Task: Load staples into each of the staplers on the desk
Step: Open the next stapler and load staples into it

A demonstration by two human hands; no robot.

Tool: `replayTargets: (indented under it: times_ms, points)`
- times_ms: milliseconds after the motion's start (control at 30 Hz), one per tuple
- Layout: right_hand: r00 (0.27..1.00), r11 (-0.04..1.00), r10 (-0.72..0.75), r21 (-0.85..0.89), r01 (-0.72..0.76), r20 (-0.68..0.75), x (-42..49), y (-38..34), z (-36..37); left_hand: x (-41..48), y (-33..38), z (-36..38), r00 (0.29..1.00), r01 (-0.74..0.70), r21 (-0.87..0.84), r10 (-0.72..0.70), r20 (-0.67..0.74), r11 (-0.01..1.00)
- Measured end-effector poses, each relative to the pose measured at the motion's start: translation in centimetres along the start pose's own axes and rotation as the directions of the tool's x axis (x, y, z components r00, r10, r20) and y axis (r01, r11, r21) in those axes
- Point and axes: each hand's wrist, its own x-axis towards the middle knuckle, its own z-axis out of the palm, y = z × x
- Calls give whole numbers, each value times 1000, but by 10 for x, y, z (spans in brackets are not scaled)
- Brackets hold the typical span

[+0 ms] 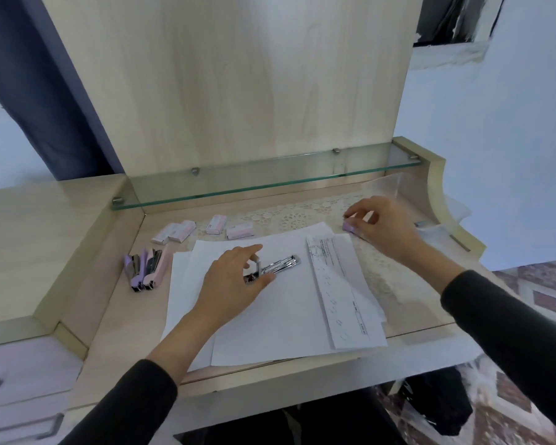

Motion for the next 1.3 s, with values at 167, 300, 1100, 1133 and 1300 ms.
replayTargets:
  times_ms: [167,300,1100,1133,1300]
  points:
    - [970,988,123,-66,-140,-211,20,45,-47,-3,-3,11,997,81,-21,-82,-10,996]
    - [956,967,181,-137,-216,-230,25,79,-60,-6,-4,17,996,84,4,-84,-37,996]
    - [998,998,58,9,-58,-18,34,22,-12,13,2,-15,961,160,-66,-140,240,985]
    - [999,999,31,25,-31,11,35,14,-5,17,1,-19,961,171,-79,-148,235,982]
    - [983,994,-86,86,73,162,42,-24,32,46,-11,-36,977,164,12,-164,136,986]
